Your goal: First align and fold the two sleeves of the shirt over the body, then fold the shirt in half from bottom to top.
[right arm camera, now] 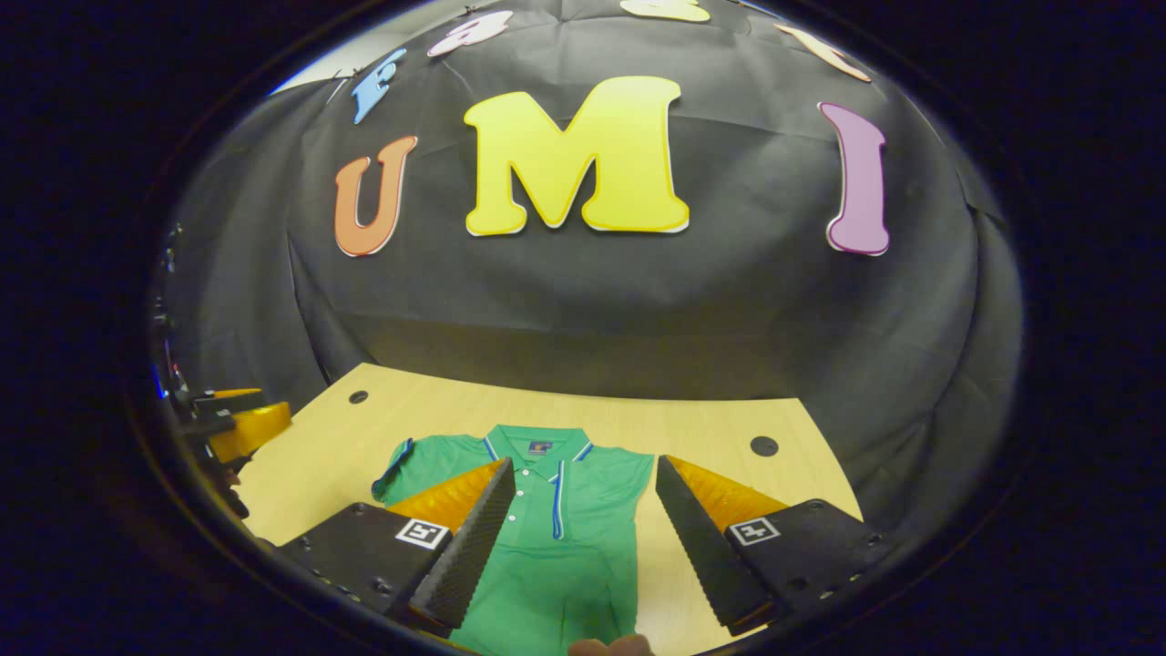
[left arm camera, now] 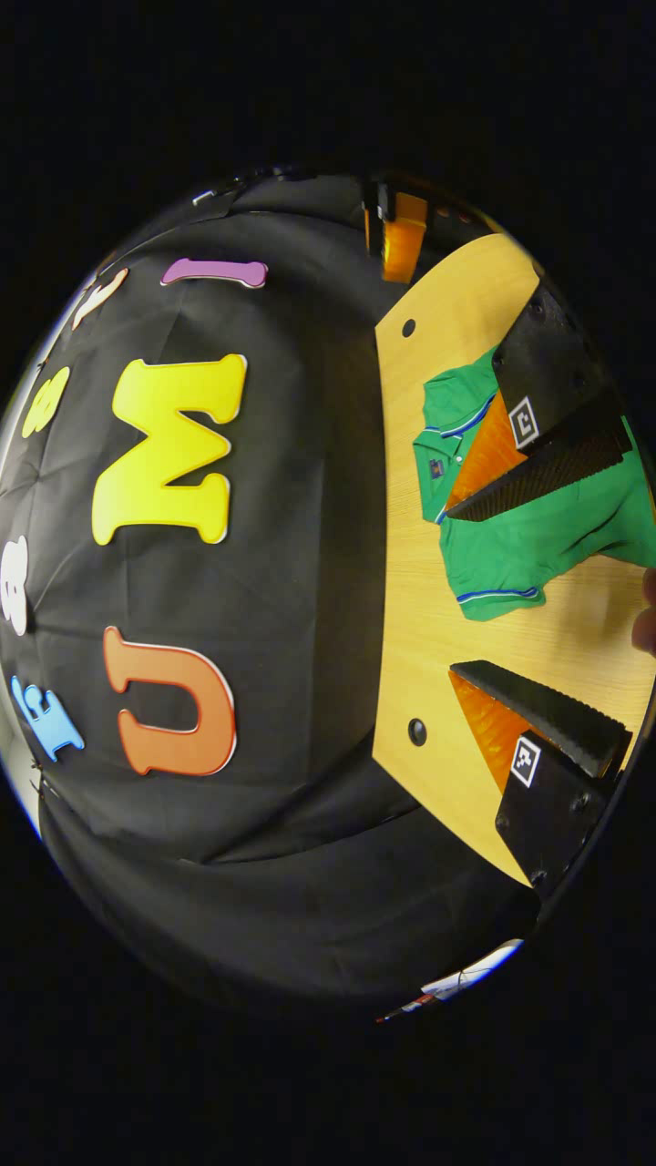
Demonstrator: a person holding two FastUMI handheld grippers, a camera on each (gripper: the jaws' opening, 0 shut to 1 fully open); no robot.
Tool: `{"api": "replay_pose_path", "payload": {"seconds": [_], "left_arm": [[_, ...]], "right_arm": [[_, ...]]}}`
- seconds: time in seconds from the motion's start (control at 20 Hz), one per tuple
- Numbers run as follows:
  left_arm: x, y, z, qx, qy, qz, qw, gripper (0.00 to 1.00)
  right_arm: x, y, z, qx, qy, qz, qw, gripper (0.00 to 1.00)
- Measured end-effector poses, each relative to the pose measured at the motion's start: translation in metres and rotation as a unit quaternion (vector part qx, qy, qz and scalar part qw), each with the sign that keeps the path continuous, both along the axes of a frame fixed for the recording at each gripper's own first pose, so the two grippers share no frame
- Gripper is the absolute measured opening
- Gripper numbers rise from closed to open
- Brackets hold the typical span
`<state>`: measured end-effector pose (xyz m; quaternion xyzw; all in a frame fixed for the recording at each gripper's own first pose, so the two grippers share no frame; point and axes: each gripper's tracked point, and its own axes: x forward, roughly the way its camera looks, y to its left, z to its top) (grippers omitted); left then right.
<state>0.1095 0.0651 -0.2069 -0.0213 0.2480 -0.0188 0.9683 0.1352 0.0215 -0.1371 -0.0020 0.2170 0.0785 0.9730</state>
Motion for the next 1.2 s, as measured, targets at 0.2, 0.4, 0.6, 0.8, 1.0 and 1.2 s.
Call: {"api": "replay_pose_path", "payload": {"seconds": [0.2, 0.4, 0.6, 0.8, 1.0, 1.2], "left_arm": [[0.022, -0.004, -0.055, -0.015, 0.055, -0.002, 0.998, 0.98], [0.036, 0.003, -0.107, -0.021, 0.103, 0.010, 0.994, 0.98], [0.046, 0.006, -0.149, -0.015, 0.140, 0.001, 0.990, 0.98], [0.051, 0.007, -0.177, -0.008, 0.166, -0.004, 0.986, 0.98], [0.049, 0.012, -0.193, -0.004, 0.185, 0.005, 0.983, 0.94], [0.043, 0.020, -0.203, -0.007, 0.204, 0.015, 0.979, 0.75]], "right_arm": [[-0.018, -0.012, 0.016, 0.018, -0.004, -0.010, 1.000, 0.95], [-0.034, -0.025, 0.027, 0.014, -0.009, -0.017, 1.000, 0.96], [-0.049, -0.024, 0.021, 0.030, 0.003, -0.014, 0.999, 0.92], [-0.060, -0.030, 0.007, 0.025, 0.022, -0.010, 0.999, 0.96], [-0.061, -0.035, -0.005, 0.031, 0.035, -0.016, 0.999, 0.96], [-0.066, -0.035, -0.012, 0.042, 0.036, -0.019, 0.998, 0.96]]}}
